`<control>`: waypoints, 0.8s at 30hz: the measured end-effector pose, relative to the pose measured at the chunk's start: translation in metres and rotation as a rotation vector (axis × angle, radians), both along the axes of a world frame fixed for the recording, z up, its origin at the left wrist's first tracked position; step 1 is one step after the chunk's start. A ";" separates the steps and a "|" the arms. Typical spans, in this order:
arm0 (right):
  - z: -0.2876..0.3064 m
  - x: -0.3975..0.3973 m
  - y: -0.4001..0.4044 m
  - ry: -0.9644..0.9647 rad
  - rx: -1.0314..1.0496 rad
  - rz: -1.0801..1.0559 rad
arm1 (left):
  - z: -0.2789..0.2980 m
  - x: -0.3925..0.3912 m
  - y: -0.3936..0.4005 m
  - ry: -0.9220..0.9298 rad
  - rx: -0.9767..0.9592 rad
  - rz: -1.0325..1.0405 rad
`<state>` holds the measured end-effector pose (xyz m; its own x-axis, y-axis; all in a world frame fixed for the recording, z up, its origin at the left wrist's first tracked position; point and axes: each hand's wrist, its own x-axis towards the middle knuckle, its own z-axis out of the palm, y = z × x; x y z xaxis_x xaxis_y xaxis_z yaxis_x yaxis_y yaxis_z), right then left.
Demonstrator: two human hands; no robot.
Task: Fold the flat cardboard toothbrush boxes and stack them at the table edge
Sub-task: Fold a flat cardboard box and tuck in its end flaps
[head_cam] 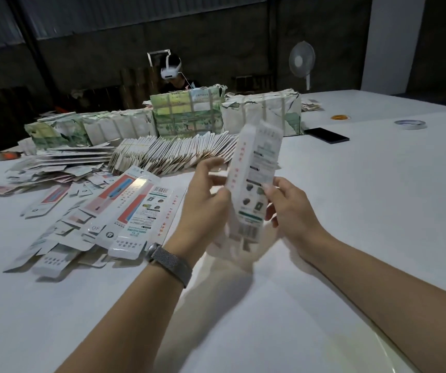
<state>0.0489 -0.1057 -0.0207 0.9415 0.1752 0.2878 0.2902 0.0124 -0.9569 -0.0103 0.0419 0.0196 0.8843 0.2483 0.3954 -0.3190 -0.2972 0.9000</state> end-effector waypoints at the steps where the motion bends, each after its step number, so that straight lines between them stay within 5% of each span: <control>1: 0.001 -0.001 -0.001 0.013 0.014 0.004 | -0.004 0.001 -0.003 0.064 -0.097 -0.041; 13: 0.000 -0.005 0.000 -0.054 -0.144 0.060 | -0.024 0.002 -0.013 0.322 -0.616 -0.355; 24: -0.001 -0.008 0.002 -0.115 -0.102 0.076 | -0.018 0.000 -0.013 0.323 -0.529 -0.573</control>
<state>0.0405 -0.1040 -0.0215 0.8862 0.2783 0.3704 0.4002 -0.0570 -0.9147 -0.0102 0.0290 0.0019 0.9796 -0.1918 0.0592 0.0051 0.3184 0.9480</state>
